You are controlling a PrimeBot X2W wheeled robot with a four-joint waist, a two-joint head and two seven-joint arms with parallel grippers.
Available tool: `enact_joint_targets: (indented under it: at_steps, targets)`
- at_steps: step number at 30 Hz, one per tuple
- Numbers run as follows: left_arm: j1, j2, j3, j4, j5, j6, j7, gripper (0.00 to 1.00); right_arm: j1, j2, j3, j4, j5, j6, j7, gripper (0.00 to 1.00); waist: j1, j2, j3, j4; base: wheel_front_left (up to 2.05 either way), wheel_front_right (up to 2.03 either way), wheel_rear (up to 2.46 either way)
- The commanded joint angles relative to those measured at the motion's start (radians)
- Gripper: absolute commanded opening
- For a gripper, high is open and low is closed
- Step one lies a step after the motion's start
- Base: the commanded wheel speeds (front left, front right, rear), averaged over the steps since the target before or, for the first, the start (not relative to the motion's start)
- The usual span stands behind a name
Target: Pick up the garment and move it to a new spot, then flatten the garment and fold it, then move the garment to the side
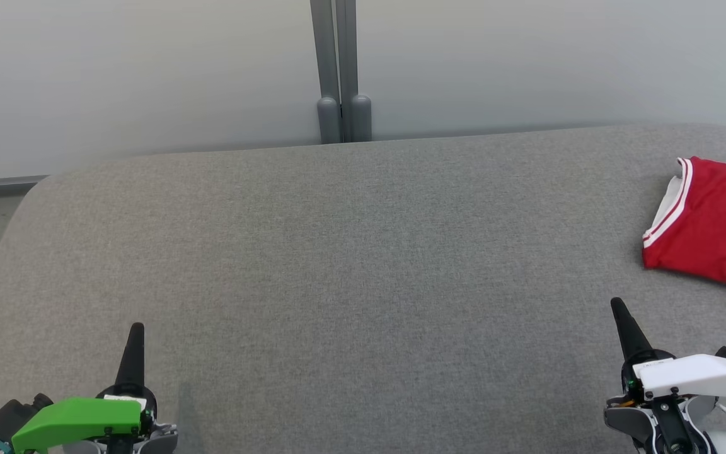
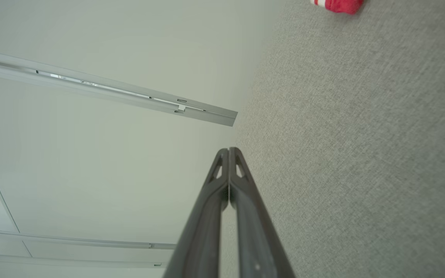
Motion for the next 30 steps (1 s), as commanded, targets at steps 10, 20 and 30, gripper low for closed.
enact_joint_targets:
  at_steps: [10,20,30]
  targets:
    - [-0.042,0.008,0.012,-0.013,-0.091,-0.008,0.027,0.00,-0.033,-0.007,-0.006,-0.009,0.110,0.001,0.027,0.00,0.0000,0.0000,0.006,-0.006,0.00,0.00,0.00]
    - [-0.055,0.009,0.019,-0.017,-0.158,-0.009,0.046,0.00,-0.046,-0.008,-0.009,-0.009,0.194,0.001,0.047,0.00,0.0000,0.0000,0.011,-0.012,0.00,0.00,0.00]
    - [-0.069,0.009,0.025,-0.021,-0.221,-0.009,0.065,0.00,-0.058,-0.008,-0.012,-0.008,0.272,0.001,0.066,0.00,0.0000,0.0000,0.016,-0.019,0.00,0.00,0.00]
